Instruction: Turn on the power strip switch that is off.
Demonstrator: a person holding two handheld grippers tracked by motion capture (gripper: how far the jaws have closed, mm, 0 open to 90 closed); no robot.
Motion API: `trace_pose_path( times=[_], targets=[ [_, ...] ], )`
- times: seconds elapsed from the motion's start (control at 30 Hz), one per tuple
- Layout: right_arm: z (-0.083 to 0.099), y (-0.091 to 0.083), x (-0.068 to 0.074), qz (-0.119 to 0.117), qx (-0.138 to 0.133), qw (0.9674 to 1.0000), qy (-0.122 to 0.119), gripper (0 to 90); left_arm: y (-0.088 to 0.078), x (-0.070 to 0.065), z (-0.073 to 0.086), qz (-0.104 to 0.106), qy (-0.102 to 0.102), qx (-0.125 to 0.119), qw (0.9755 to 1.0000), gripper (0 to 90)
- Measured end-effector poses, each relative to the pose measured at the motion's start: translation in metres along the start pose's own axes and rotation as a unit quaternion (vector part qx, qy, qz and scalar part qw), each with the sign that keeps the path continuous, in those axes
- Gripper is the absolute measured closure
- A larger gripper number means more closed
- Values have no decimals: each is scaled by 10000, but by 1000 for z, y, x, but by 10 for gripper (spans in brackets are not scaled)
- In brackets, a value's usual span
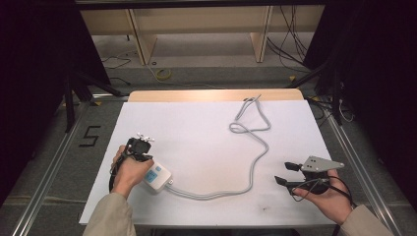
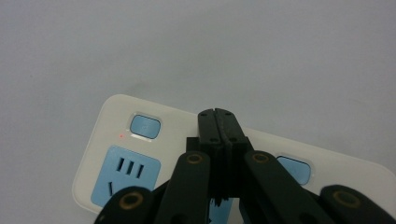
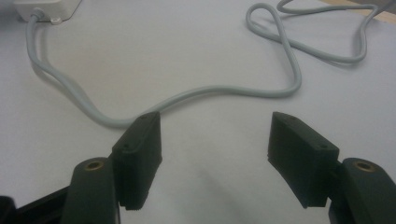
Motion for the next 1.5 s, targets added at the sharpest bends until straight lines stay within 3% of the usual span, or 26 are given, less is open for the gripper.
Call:
trace_pose_path(
  times=[0.83, 1.07, 1.1, 1.2, 1.37, 1.5],
  targets=[
    [0, -1, -1, 18, -24, 10000, -11, 353, -3, 4, 3, -20, -27, -174, 9998, 897],
    [0, -1, -1, 7, -25, 10000, -12, 353, -6, 8, 6, -34, -105, -359, 9993, 892],
    [0, -1, -1, 7, -25, 10000, -10, 353, -7, 8, 7, -14, -111, -393, 9992, 844],
    [0, -1, -1, 8, -27, 10000, -4, 353, -8, 10, 10, 12, -112, -461, 9989, 833],
    [1, -1, -1, 5, -25, 10000, -5, 353, -14, 12, 11, 54, -98, -755, 9971, 805],
    [1, -1, -1, 11, -23, 10000, -6, 353, -15, 10, 12, 295, 146, -1063, 9938, 698]
  ],
)
Point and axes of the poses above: each handheld gripper's, and its own axes: y roughly forward along the jaws, z roughly out of its underside, x roughly to its left, the point moved 4 cm from there along y, roughly forward along the jaws, and after that the axes turned 15 degrees about x, right-handed, at the moved point
